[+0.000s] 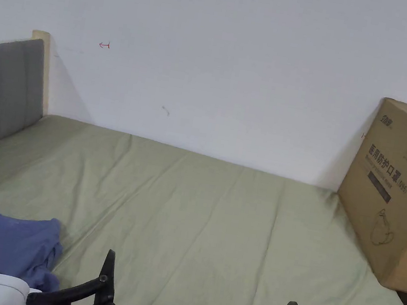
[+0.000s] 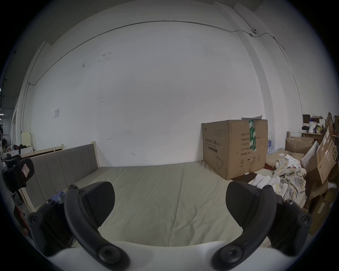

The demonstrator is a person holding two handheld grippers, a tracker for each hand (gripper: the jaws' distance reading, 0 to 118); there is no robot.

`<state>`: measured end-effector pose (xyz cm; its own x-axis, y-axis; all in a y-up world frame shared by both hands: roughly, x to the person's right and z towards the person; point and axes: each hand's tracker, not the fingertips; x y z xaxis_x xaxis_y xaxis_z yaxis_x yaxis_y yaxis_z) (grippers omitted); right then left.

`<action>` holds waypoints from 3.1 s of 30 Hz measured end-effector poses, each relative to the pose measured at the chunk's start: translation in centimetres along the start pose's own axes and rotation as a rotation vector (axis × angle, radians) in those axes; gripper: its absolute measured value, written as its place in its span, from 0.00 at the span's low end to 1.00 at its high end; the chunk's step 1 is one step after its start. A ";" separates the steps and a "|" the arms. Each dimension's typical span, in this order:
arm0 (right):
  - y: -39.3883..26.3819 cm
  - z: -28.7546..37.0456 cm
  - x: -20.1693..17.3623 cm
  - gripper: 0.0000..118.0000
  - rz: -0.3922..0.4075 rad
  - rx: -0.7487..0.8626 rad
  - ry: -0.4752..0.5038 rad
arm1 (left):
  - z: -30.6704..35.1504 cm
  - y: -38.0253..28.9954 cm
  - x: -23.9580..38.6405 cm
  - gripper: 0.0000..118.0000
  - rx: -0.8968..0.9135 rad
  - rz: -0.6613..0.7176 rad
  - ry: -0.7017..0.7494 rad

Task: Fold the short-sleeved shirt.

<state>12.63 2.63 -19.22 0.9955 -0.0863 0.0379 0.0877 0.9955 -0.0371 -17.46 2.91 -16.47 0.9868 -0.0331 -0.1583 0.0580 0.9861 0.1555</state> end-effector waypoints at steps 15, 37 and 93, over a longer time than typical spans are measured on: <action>-0.1 -0.6 2.1 1.00 -0.323 -0.087 0.328 | -0.4 -0.1 -2.3 1.00 -0.017 0.354 -0.166; -1.9 -0.5 -2.9 1.00 0.253 -0.030 -0.068 | -0.2 -0.4 0.1 1.00 -0.020 -0.047 -0.011; -5.0 -5.6 -25.3 0.00 0.110 -0.432 0.704 | -22.4 -15.7 -33.0 0.00 -1.236 0.479 0.270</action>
<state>-12.76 -0.44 -25.63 0.7756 -0.1378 -0.6160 -0.1482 0.9088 -0.3899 -54.32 -7.84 -35.51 0.8031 0.2441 -0.5435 -0.5942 0.3963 -0.6999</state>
